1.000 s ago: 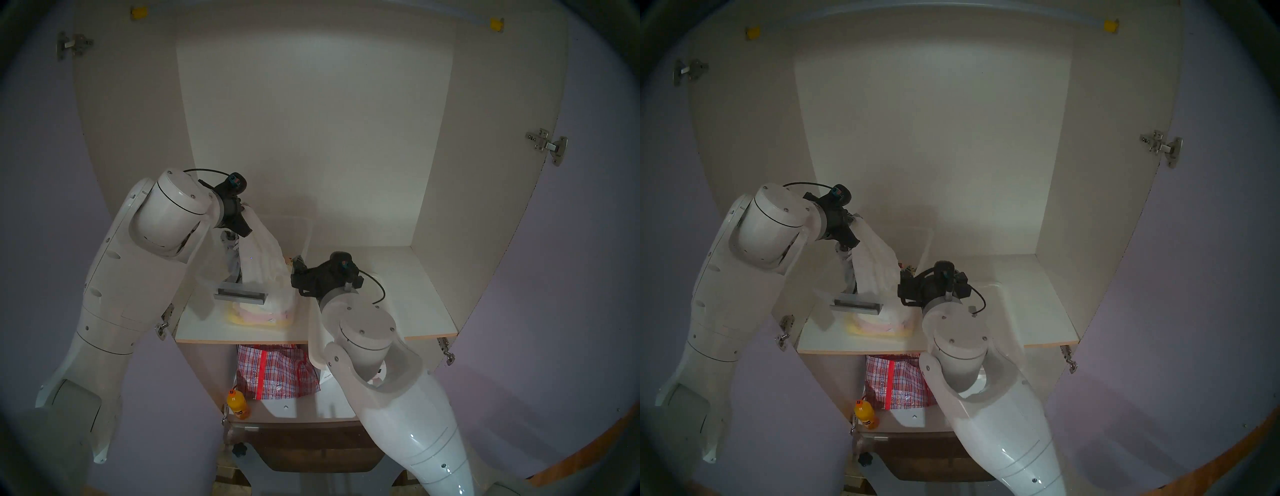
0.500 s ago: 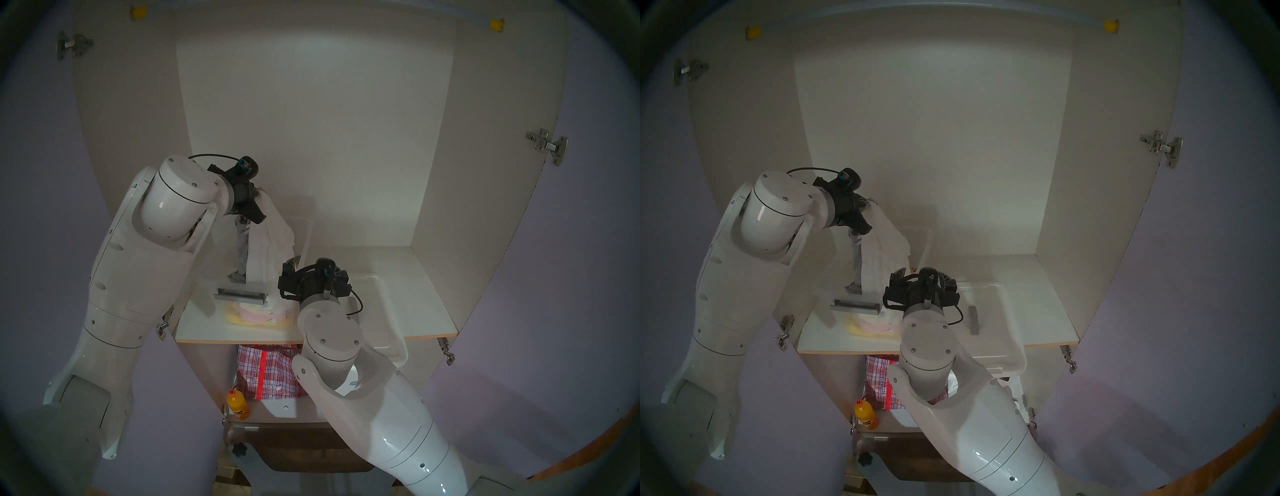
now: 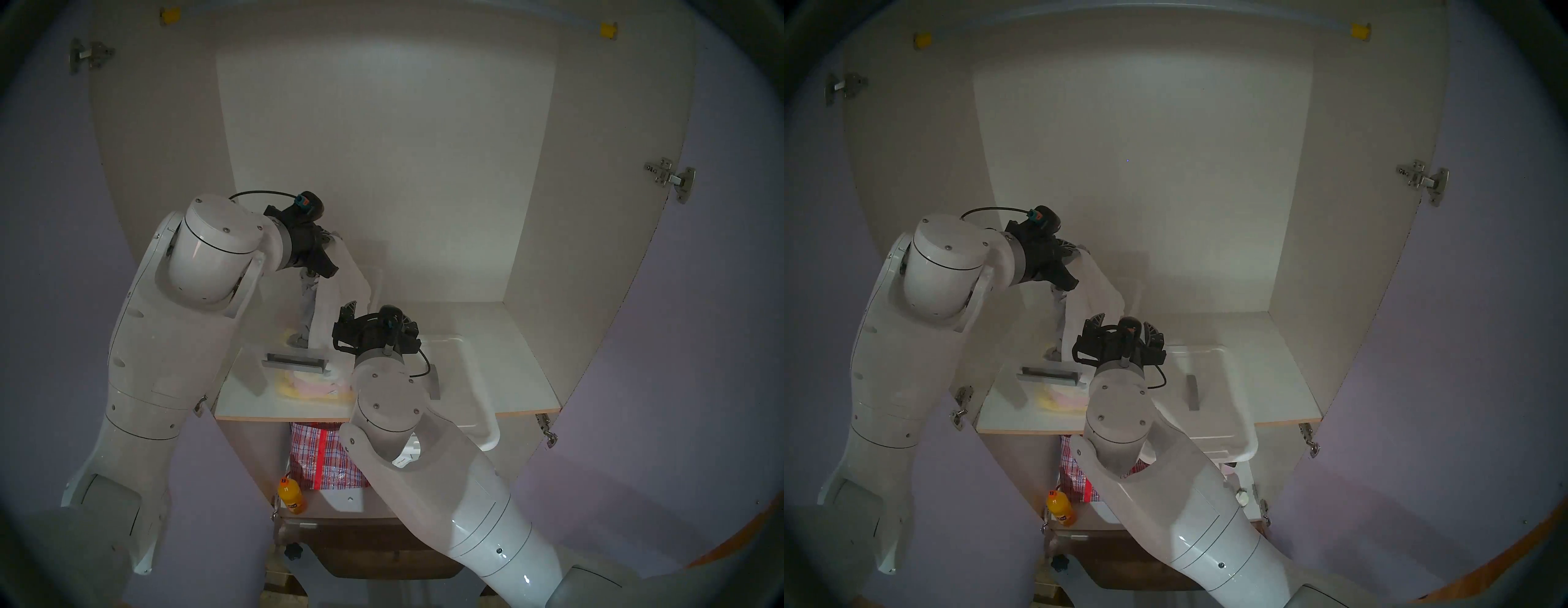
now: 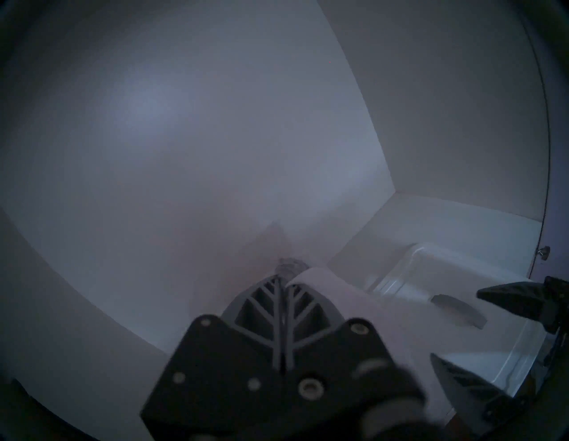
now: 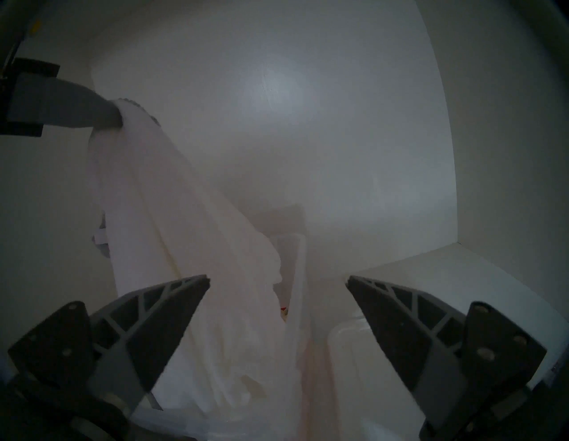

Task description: Take clothing out of the storage bin and put the lid back on the bin

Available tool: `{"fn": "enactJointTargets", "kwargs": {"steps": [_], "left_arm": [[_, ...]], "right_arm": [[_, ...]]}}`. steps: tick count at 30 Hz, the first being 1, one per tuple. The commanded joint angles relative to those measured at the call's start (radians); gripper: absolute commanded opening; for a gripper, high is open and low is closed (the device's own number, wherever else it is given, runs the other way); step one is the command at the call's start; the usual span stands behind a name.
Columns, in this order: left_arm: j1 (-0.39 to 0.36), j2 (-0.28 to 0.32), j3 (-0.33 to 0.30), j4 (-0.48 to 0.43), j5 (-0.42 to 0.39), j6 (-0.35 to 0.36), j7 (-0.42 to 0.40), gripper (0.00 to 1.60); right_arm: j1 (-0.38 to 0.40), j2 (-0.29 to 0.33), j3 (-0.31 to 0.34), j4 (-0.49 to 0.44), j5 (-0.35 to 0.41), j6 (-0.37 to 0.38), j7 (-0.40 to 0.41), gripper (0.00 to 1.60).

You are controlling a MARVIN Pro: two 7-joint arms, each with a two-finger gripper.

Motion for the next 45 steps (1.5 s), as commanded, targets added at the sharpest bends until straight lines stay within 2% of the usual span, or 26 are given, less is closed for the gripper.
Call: {"fn": "enactJointTargets", "kwargs": {"steps": [1,4,7,10,15,23,33,37,40,41,42,43,44,45], "left_arm": [[-0.030,-0.006,-0.023,-0.029,-0.022,-0.026,-0.012,0.00],[-0.033,-0.014,-0.027,-0.022,-0.036,-0.029,-0.021,0.00],[-0.025,-0.032,-0.041,-0.016,-0.052,-0.018,-0.020,0.00],[-0.020,-0.033,-0.040,-0.017,-0.057,-0.014,-0.023,0.00],[-0.015,-0.038,-0.039,-0.022,-0.059,-0.015,-0.017,0.00],[-0.016,-0.054,-0.059,-0.030,-0.094,-0.036,-0.030,0.00],[-0.022,-0.058,-0.070,-0.042,-0.115,-0.023,-0.040,0.00],[-0.018,-0.064,-0.082,-0.051,-0.127,-0.025,-0.043,0.00],[-0.009,-0.067,-0.093,-0.060,-0.132,-0.018,-0.041,0.00],[-0.007,-0.064,-0.094,-0.063,-0.131,-0.014,-0.040,0.00],[-0.003,-0.066,-0.099,-0.065,-0.136,-0.016,-0.041,0.00],[0.001,-0.066,-0.105,-0.067,-0.144,-0.019,-0.048,0.00],[0.003,-0.064,-0.103,-0.071,-0.140,-0.015,-0.045,0.00],[0.006,-0.065,-0.105,-0.073,-0.140,-0.016,-0.043,0.00]], "right_arm": [[0.046,-0.031,-0.011,-0.023,-0.003,-0.006,0.018,1.60],[0.055,-0.046,-0.010,-0.017,0.002,0.000,0.012,1.60],[0.070,-0.073,-0.007,0.002,-0.004,-0.021,0.003,1.60],[0.081,-0.089,-0.003,0.016,-0.011,-0.073,0.001,1.60],[0.109,-0.116,0.004,0.040,-0.026,-0.094,-0.021,1.60],[0.170,-0.153,-0.012,0.154,-0.051,-0.127,-0.034,1.60],[0.237,-0.207,-0.023,0.291,-0.071,-0.188,-0.052,1.60],[0.256,-0.225,-0.022,0.336,-0.080,-0.228,-0.060,1.60],[0.275,-0.249,-0.025,0.383,-0.085,-0.281,-0.095,1.60],[0.280,-0.253,-0.025,0.393,-0.084,-0.291,-0.104,0.95],[0.284,-0.257,-0.026,0.401,-0.083,-0.303,-0.111,0.73],[0.288,-0.262,-0.026,0.411,-0.096,-0.321,-0.125,0.34],[0.292,-0.267,-0.030,0.425,-0.104,-0.353,-0.143,0.21],[0.296,-0.271,-0.032,0.434,-0.110,-0.364,-0.156,0.00]]}}
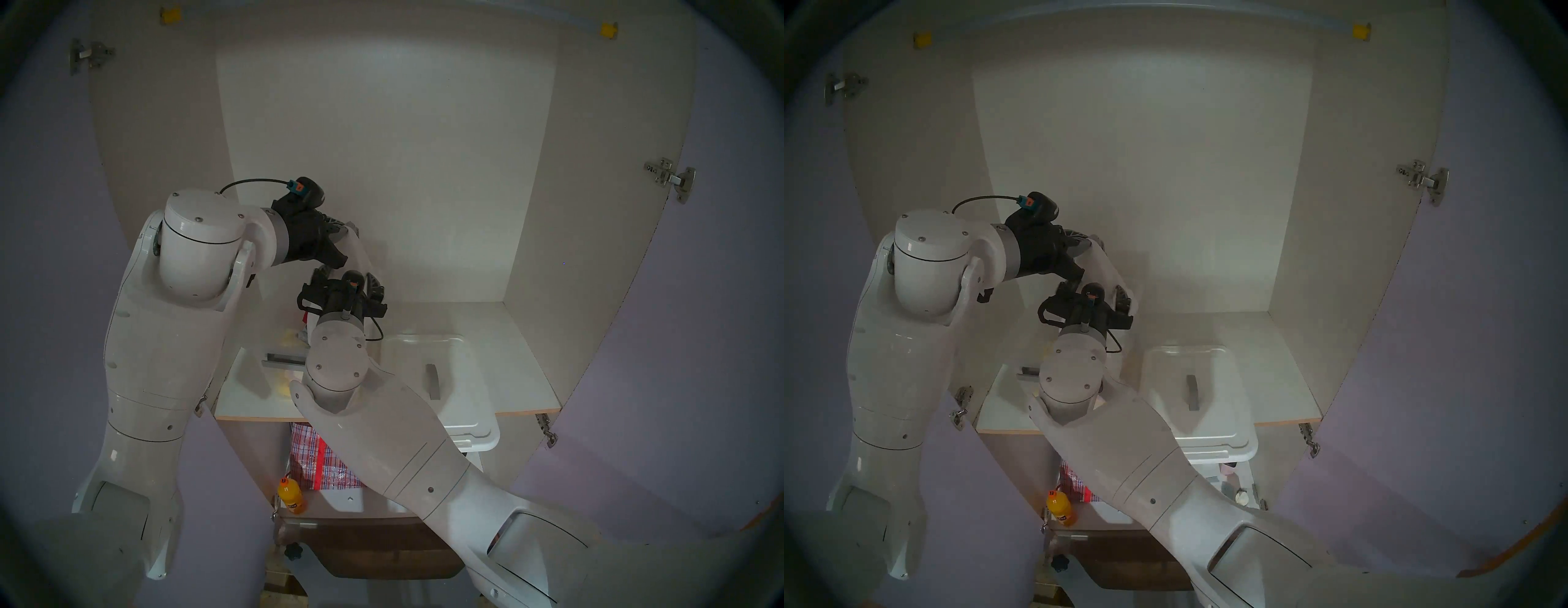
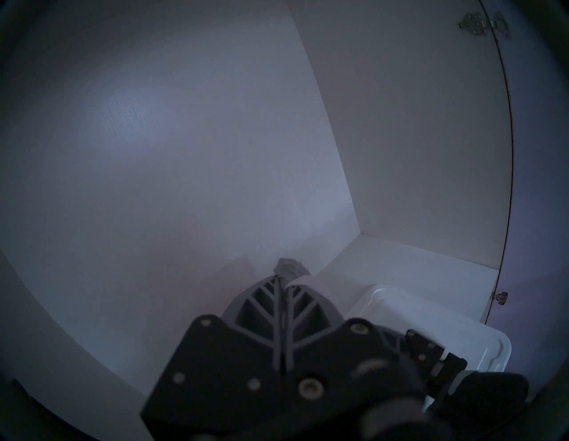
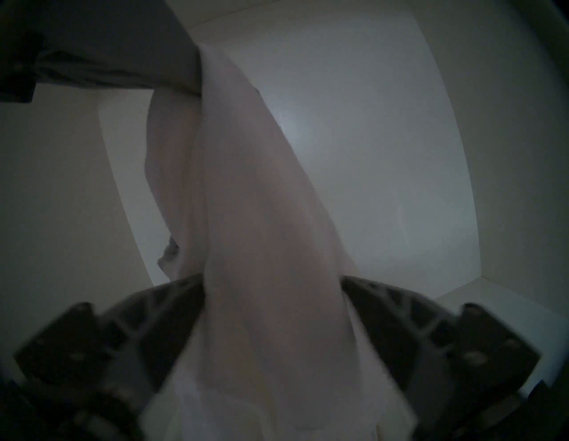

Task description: Take clothing out of the storage bin and put the lid back on the bin

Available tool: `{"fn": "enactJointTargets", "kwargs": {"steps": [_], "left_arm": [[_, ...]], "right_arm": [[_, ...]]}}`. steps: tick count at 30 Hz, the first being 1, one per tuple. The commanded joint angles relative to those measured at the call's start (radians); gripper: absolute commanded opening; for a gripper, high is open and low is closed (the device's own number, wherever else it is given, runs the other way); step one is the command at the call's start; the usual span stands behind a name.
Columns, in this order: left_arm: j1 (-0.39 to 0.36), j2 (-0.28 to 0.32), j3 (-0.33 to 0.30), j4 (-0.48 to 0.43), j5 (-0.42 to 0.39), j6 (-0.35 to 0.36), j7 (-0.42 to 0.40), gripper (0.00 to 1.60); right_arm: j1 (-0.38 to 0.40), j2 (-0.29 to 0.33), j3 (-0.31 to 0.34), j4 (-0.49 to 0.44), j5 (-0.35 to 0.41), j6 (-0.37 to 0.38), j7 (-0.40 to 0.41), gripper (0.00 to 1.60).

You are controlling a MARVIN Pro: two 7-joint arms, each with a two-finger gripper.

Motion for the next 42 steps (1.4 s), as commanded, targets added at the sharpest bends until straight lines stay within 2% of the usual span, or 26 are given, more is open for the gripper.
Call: {"fn": "enactJointTargets", "kwargs": {"steps": [1,6,12,14,16,17,18,19,20,21,22,23,24,25,26,27,28,29,30,34,39,42], "left_arm": [[-0.012,-0.006,-0.025,-0.044,-0.015,-0.005,-0.004,0.00],[0.003,0.012,-0.021,-0.043,0.009,-0.030,0.018,0.00],[0.020,0.043,-0.030,-0.030,0.055,-0.083,0.073,0.00],[0.023,0.052,-0.042,-0.022,0.052,-0.109,0.078,0.07],[0.022,0.081,-0.043,-0.004,0.050,-0.148,0.062,0.00],[0.023,0.072,-0.054,0.008,0.040,-0.172,0.067,0.27],[0.018,0.076,-0.056,0.018,0.037,-0.183,0.065,0.38],[0.011,0.086,-0.054,0.031,0.038,-0.194,0.057,0.38],[0.009,0.088,-0.056,0.043,0.038,-0.215,0.056,0.62],[0.006,0.087,-0.063,0.055,0.027,-0.230,0.052,0.61],[0.001,0.094,-0.062,0.064,0.026,-0.233,0.045,0.30],[-0.001,0.095,-0.066,0.073,0.025,-0.252,0.048,0.37],[-0.002,0.094,-0.073,0.079,0.019,-0.263,0.050,0.71],[-0.007,0.095,-0.077,0.087,0.017,-0.256,0.051,0.75],[-0.009,0.102,-0.077,0.096,0.016,-0.263,0.046,0.92],[-0.011,0.104,-0.079,0.107,0.012,-0.271,0.043,0.87],[-0.015,0.108,-0.078,0.117,0.014,-0.273,0.044,1.16],[-0.017,0.108,-0.081,0.130,0.011,-0.276,0.044,1.52],[-0.019,0.110,-0.083,0.142,0.009,-0.280,0.044,1.60],[-0.027,0.115,-0.085,0.181,0.005,-0.296,0.044,1.60],[-0.015,0.122,-0.089,0.188,0.021,-0.281,0.069,1.60],[0.036,0.099,-0.132,0.168,0.030,-0.273,0.132,1.60]], "right_arm": [[0.050,-0.053,-0.008,0.032,-0.040,-0.099,-0.075,0.00],[0.063,-0.067,-0.022,0.058,-0.086,-0.173,-0.217,0.00],[0.107,-0.079,-0.014,0.058,-0.088,-0.171,-0.341,0.00],[0.124,-0.083,-0.014,0.064,-0.084,-0.178,-0.373,0.00],[0.143,-0.084,-0.018,0.071,-0.078,-0.174,-0.391,0.00],[0.153,-0.090,-0.017,0.077,-0.077,-0.175,-0.401,0.00],[0.159,-0.092,-0.016,0.078,-0.075,-0.171,-0.402,0.00],[0.168,-0.096,-0.015,0.083,-0.076,-0.172,-0.407,0.00],[0.174,-0.103,-0.011,0.087,-0.074,-0.173,-0.414,0.00],[0.182,-0.114,-0.003,0.092,-0.071,-0.166,-0.423,0.00],[0.189,-0.119,0.001,0.095,-0.069,-0.162,-0.423,0.00],[0.196,-0.125,0.009,0.096,-0.066,-0.161,-0.430,0.00],[0.203,-0.127,0.011,0.096,-0.064,-0.157,-0.429,0.00],[0.210,-0.130,0.015,0.096,-0.062,-0.153,-0.430,0.00],[0.216,-0.134,0.019,0.098,-0.060,-0.152,-0.432,0.00],[0.222,-0.135,0.021,0.098,-0.058,-0.150,-0.433,0.00],[0.226,-0.136,0.023,0.096,-0.057,-0.146,-0.434,0.00],[0.230,-0.138,0.028,0.095,-0.055,-0.149,-0.438,0.00],[0.235,-0.139,0.030,0.095,-0.053,-0.146,-0.439,0.00],[0.256,-0.150,0.054,0.089,-0.036,-0.127,-0.450,0.00],[0.282,-0.163,0.092,0.073,-0.019,-0.115,-0.465,0.00],[0.319,-0.185,0.144,0.064,0.000,-0.092,-0.482,0.00]]}}
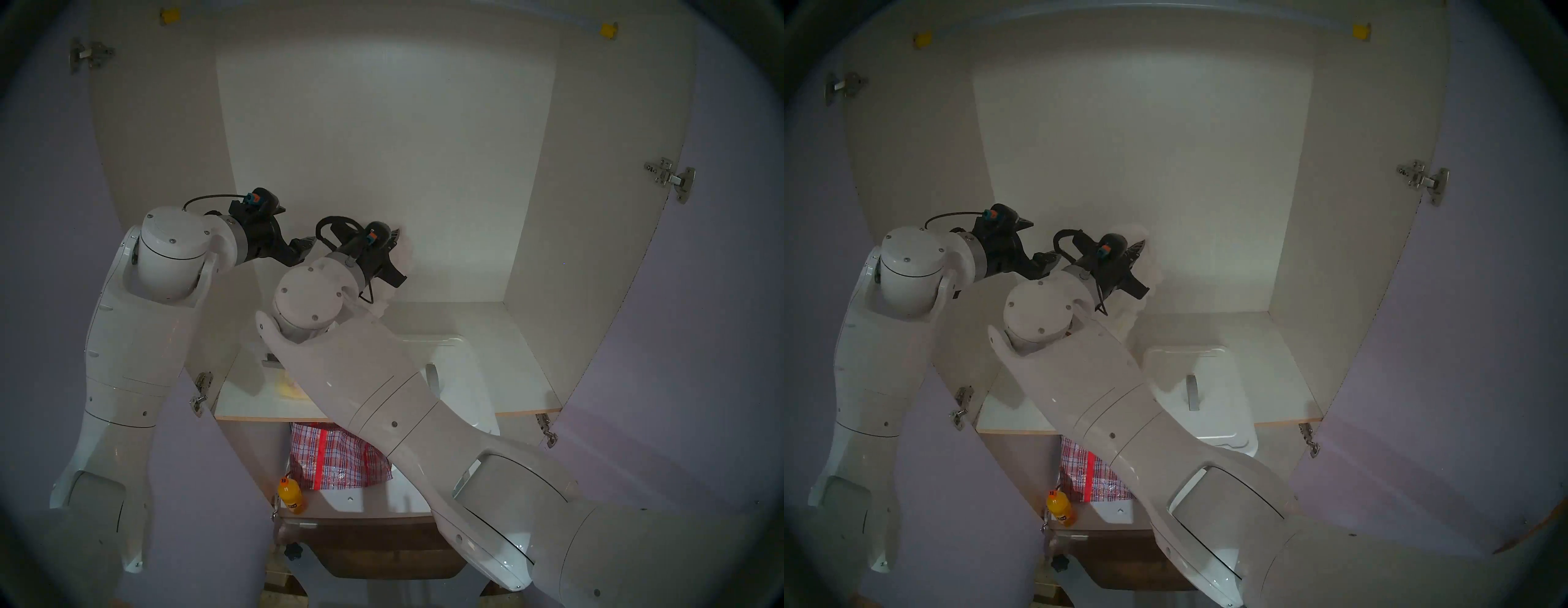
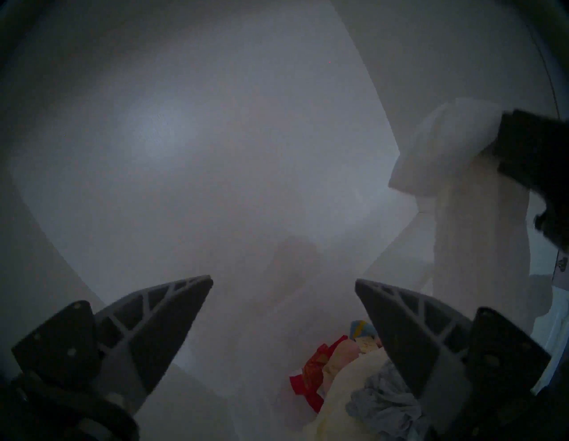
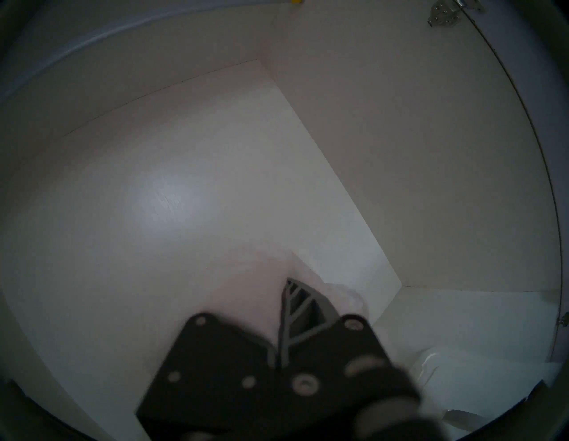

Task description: Take clothing out of the storage bin and put the lid back on the bin

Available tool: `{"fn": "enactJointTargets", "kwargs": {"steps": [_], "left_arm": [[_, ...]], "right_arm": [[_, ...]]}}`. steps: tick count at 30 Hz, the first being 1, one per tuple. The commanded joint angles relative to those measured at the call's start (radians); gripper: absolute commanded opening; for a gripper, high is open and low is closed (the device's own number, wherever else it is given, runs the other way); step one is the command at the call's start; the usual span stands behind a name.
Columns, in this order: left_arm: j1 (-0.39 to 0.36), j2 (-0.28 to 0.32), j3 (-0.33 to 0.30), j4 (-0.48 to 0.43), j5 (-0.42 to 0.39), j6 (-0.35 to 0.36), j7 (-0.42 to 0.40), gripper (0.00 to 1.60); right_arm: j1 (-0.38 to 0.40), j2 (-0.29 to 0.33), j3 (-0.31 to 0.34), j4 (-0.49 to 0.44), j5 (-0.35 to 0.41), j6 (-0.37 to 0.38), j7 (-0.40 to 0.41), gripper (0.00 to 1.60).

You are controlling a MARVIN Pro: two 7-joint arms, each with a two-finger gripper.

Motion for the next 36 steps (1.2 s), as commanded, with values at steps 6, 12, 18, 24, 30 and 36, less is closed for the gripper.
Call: {"fn": "enactJointTargets", "kwargs": {"steps": [6,12,18,24,30,36], "left_arm": [[0.128,-0.055,-0.086,-0.102,0.067,0.027,0.242,1.60],[0.199,-0.085,-0.090,-0.146,0.044,0.026,0.372,1.60],[0.219,-0.086,-0.088,-0.158,0.015,0.025,0.389,1.60],[0.220,-0.083,-0.088,-0.160,0.008,0.027,0.390,1.60],[0.220,-0.080,-0.088,-0.160,0.001,0.028,0.392,1.60],[0.220,-0.077,-0.087,-0.160,-0.003,0.028,0.394,1.60]], "right_arm": [[0.142,-0.067,0.112,-0.025,0.045,0.079,-0.065,0.00],[0.143,-0.067,0.140,-0.083,0.067,0.113,-0.064,0.00],[0.089,-0.023,0.138,-0.179,0.098,0.177,-0.070,0.00],[0.046,0.046,0.161,-0.265,0.165,0.223,-0.008,0.00],[0.055,0.120,0.238,-0.287,0.299,0.260,0.041,0.00],[0.069,0.230,0.286,-0.277,0.462,0.317,0.110,0.00]]}}
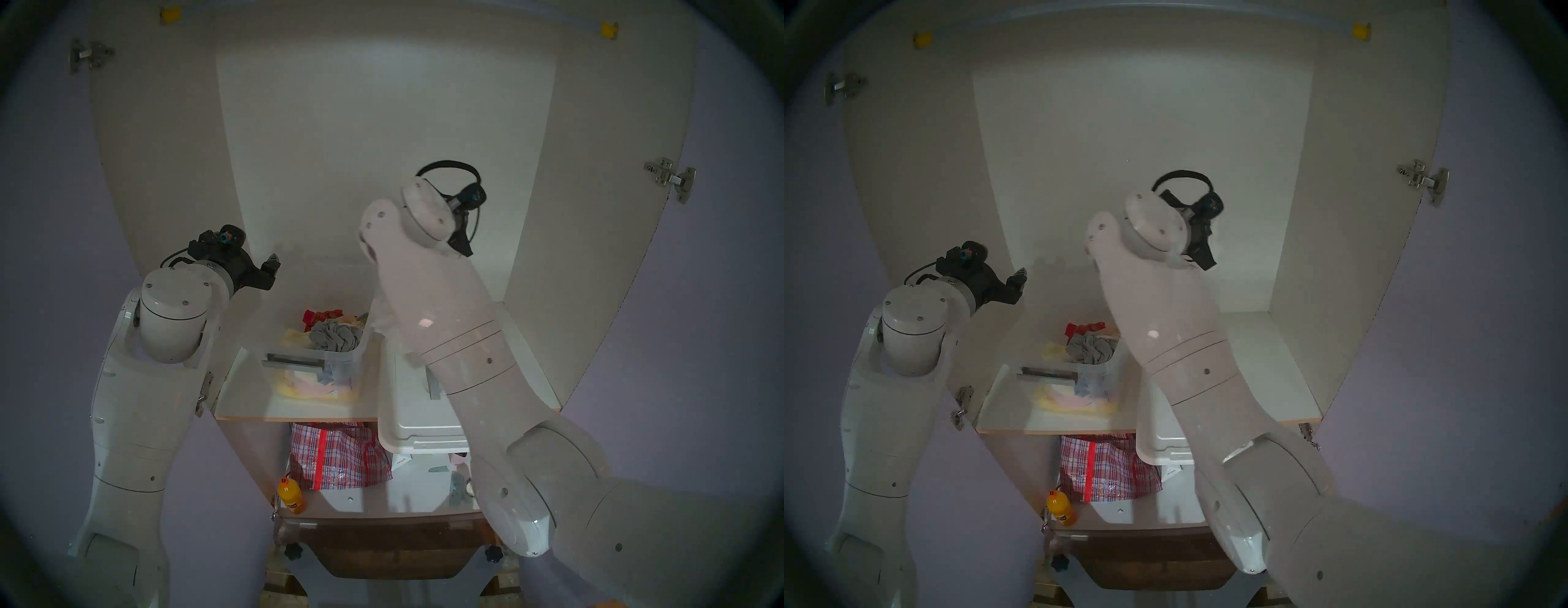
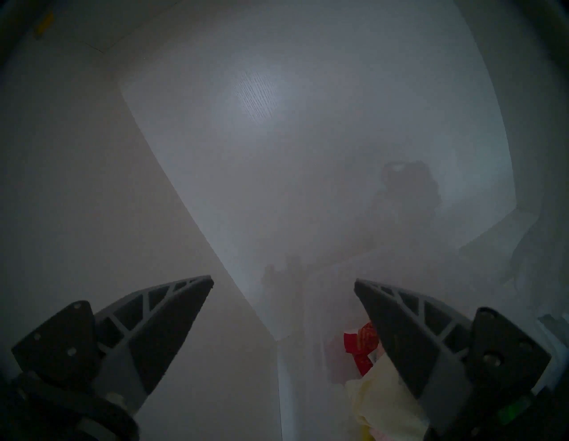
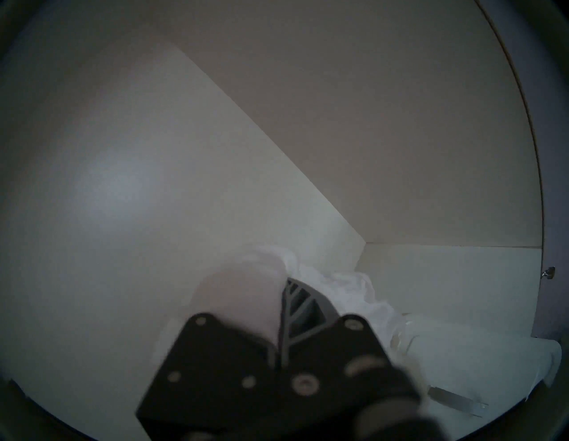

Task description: Take clothing out of the storage bin and put the lid back on the bin

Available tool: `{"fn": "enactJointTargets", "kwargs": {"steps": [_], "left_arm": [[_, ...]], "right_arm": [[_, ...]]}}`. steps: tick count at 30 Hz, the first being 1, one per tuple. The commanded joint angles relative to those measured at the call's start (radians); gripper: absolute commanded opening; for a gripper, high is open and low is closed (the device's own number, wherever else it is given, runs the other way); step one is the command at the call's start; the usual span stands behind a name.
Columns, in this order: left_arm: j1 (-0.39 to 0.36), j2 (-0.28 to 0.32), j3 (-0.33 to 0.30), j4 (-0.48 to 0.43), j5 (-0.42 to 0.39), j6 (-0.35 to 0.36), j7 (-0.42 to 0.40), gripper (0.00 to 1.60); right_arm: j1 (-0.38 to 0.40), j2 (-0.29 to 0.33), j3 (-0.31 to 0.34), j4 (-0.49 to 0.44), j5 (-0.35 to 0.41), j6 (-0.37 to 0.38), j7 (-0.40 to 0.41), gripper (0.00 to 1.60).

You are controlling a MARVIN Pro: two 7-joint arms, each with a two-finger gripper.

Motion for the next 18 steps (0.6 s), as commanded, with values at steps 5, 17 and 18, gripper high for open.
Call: {"fn": "enactJointTargets", "kwargs": {"steps": [5,17,18], "left_arm": [[-0.023,0.006,-0.008,-0.028,-0.003,-0.005,0.000,1.60],[-0.023,0.008,-0.006,-0.027,-0.007,-0.005,0.002,1.60],[-0.023,0.009,-0.006,-0.027,-0.007,-0.005,0.003,1.60]], "right_arm": [[0.063,0.100,0.019,0.067,0.071,0.005,0.064,0.00],[0.167,0.203,0.075,0.367,0.178,0.158,0.149,0.00],[0.180,0.207,0.075,0.396,0.184,0.169,0.167,0.00]]}}
